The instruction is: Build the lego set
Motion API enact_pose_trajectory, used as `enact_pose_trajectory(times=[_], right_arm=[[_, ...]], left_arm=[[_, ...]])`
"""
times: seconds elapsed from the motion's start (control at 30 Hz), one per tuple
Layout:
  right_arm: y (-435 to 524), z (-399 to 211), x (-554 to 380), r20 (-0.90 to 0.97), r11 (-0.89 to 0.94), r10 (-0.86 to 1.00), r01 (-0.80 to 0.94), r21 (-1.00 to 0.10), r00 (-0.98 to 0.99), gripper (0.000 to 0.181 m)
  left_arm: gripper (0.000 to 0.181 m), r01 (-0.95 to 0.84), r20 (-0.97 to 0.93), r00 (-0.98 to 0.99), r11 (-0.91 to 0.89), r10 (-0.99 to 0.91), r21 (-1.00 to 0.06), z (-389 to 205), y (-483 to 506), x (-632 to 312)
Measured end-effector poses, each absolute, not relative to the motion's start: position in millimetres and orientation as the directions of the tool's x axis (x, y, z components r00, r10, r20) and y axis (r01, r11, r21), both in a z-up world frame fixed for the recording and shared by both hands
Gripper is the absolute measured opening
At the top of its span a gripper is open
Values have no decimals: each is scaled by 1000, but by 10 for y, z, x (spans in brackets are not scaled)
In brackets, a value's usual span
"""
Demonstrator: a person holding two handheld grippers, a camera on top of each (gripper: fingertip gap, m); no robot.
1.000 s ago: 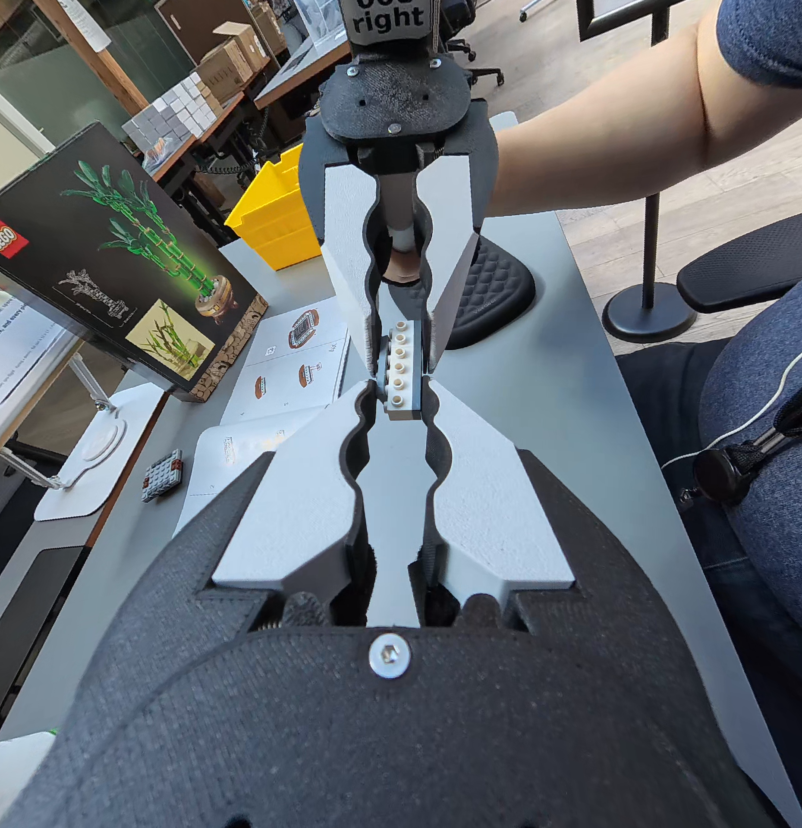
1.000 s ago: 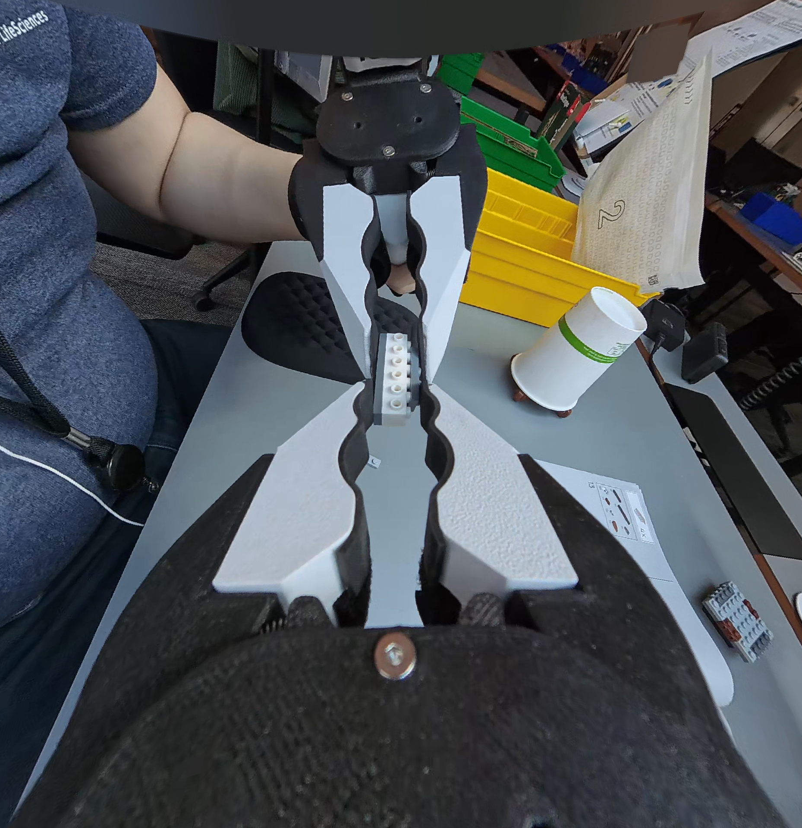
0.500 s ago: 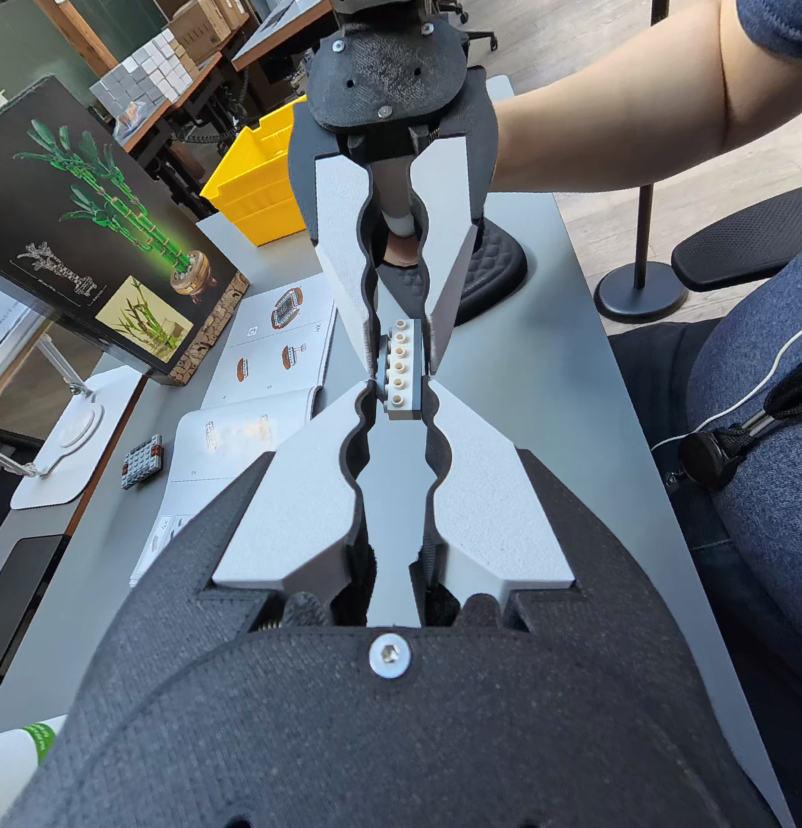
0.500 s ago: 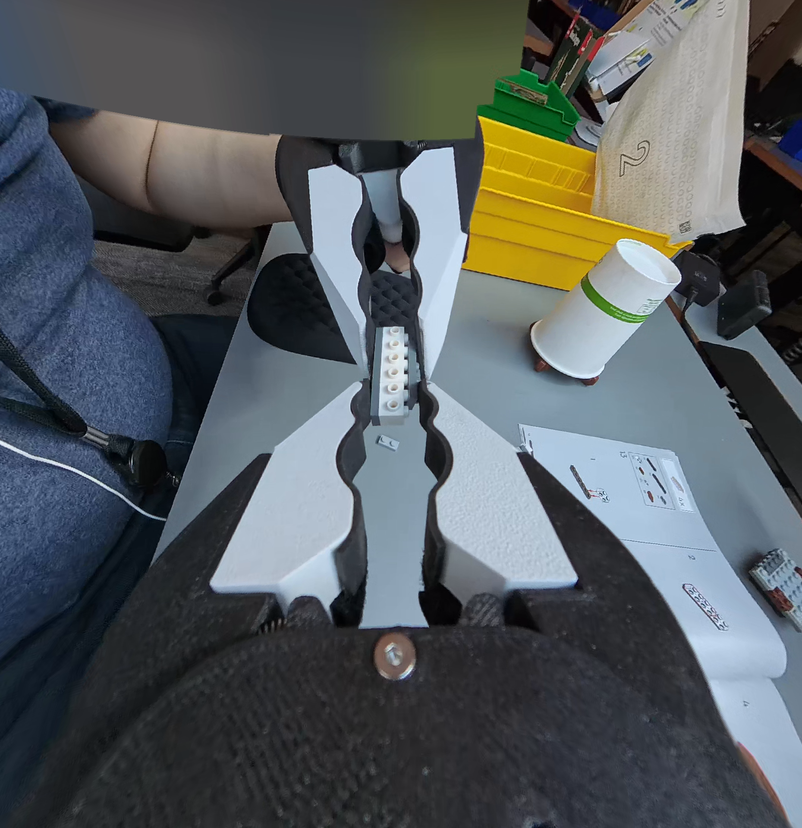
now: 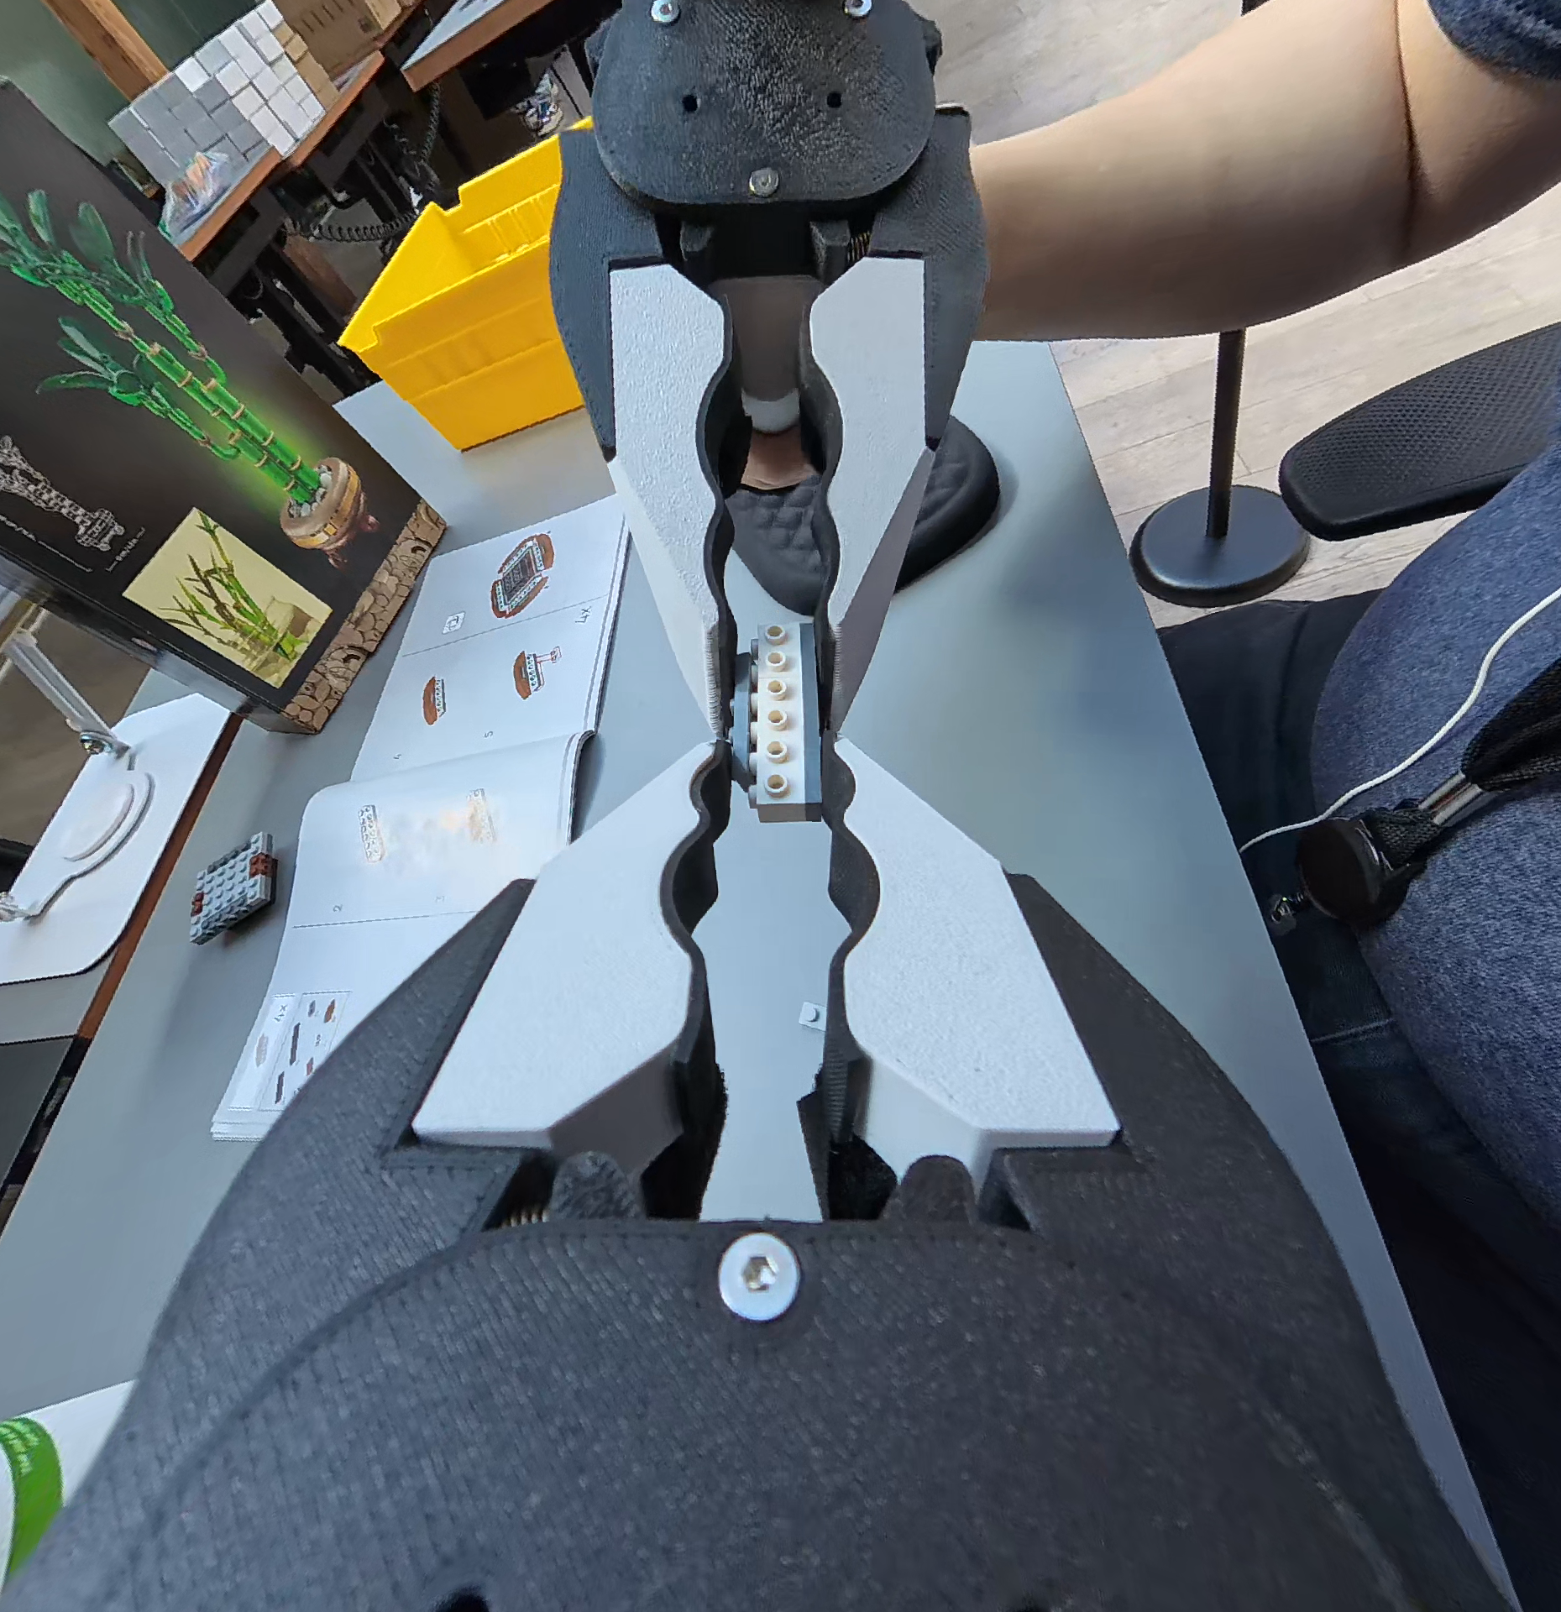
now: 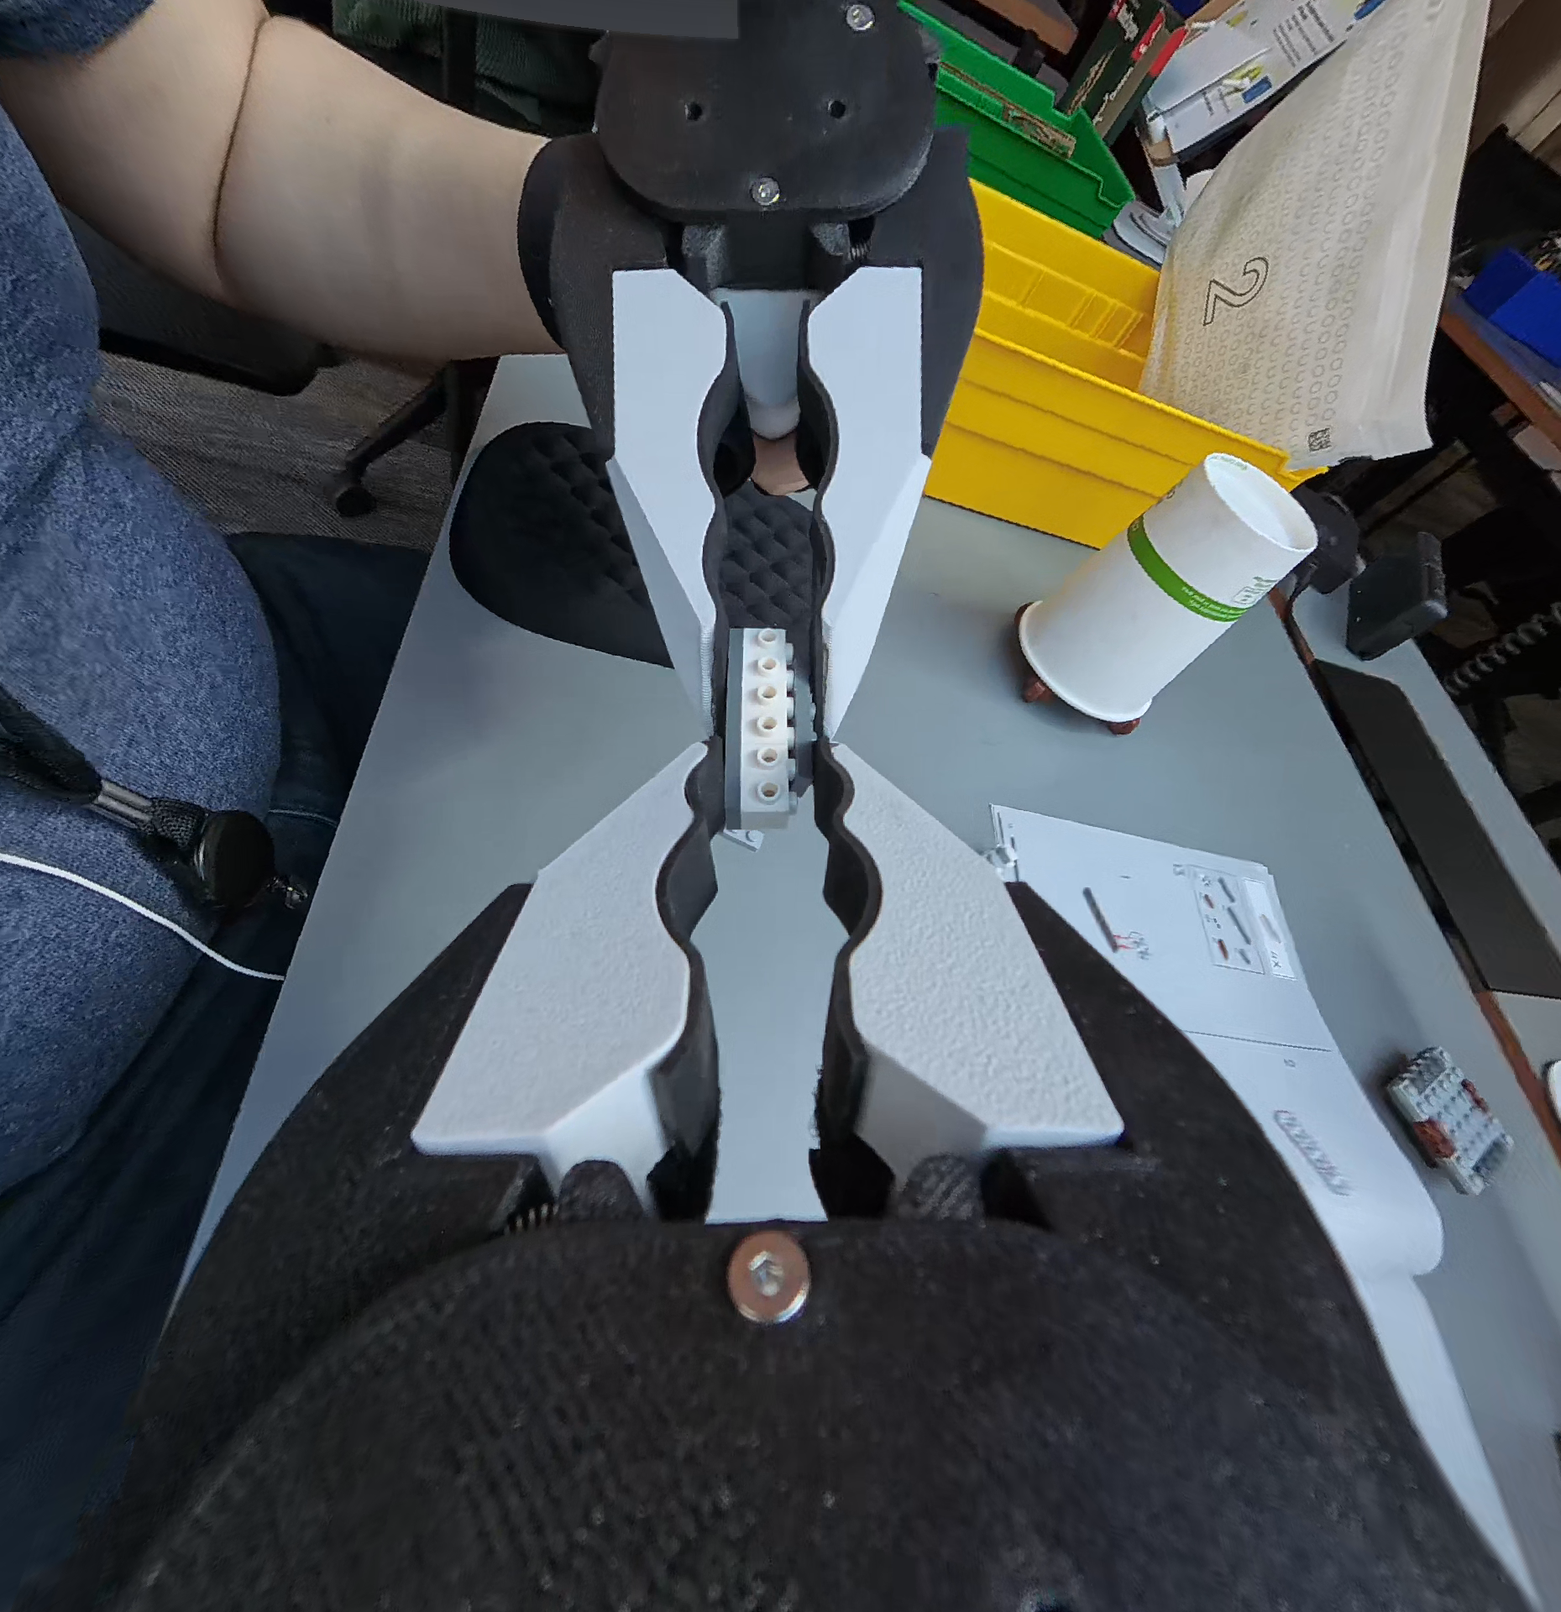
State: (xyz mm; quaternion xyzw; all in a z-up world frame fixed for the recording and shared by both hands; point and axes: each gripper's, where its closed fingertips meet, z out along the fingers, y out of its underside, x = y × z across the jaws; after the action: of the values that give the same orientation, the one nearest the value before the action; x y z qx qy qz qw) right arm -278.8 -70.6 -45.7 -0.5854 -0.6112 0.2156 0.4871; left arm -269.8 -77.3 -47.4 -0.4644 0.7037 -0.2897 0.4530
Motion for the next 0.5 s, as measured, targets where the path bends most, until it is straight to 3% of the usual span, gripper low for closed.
enact_pose_trajectory(times=[0.1,0.37,0.5], right_arm=[[-703,-541,-2781,235,119,958,521,-845,163,20],[-642,-648,-2751,419,207,901,741,-639,109,23],[-613,-652,-2726,458,227,884,772,-594,93,18]], left_arm=[[17,-421,-354,-159,388,-922,-820,-522,-758,-2704],[18,-517,-403,-159,424,-901,-743,-658,-702,-2683],[17,-520,-414,-140,423,-899,-742,-647,-673,-2667]])
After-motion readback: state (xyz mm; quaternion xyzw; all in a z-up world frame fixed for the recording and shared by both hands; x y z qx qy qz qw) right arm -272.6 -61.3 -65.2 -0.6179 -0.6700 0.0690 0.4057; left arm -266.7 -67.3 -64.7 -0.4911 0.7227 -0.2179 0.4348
